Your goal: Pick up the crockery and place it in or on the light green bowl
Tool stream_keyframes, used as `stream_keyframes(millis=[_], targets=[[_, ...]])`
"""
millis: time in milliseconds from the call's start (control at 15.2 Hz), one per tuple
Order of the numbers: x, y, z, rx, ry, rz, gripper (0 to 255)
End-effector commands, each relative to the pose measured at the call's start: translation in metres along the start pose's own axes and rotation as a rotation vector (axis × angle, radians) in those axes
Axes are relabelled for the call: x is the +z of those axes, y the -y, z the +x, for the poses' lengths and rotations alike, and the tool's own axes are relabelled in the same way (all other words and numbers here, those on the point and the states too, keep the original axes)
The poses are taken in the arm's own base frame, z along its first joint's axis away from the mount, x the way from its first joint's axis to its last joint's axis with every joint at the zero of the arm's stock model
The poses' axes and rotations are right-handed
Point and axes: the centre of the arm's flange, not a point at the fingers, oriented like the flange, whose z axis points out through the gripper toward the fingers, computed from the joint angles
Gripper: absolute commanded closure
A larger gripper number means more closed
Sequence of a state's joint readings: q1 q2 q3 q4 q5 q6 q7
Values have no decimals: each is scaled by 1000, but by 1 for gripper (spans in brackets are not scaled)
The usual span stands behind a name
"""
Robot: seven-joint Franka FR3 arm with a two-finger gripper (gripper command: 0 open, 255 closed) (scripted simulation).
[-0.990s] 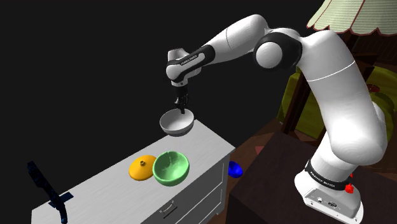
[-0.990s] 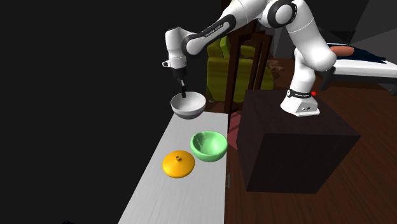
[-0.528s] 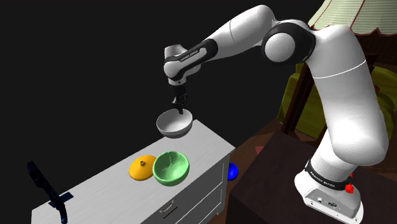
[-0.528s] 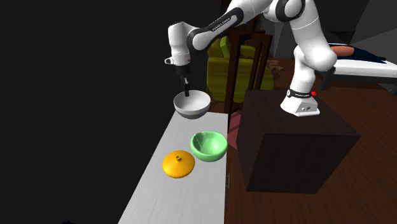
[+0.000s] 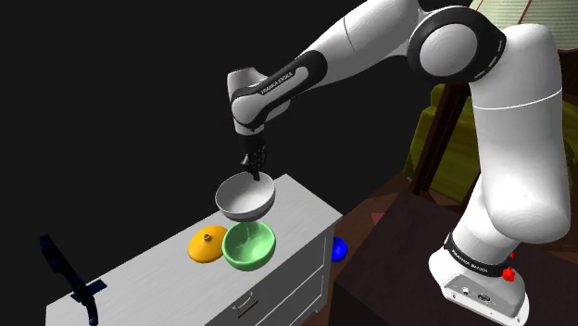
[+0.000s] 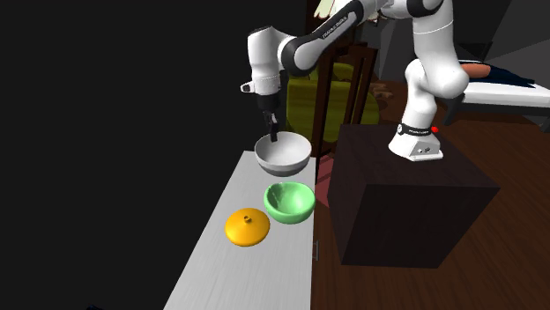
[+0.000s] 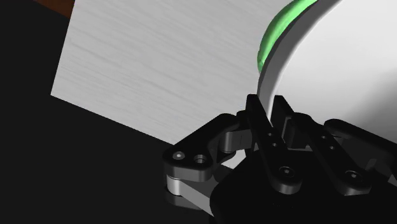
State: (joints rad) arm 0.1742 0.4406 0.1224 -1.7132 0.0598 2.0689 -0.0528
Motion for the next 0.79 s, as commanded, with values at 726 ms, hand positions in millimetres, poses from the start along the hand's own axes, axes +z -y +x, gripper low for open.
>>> stream_keyframes(millis=[726], targets=[[47,48,-10,1,-1,0,255]])
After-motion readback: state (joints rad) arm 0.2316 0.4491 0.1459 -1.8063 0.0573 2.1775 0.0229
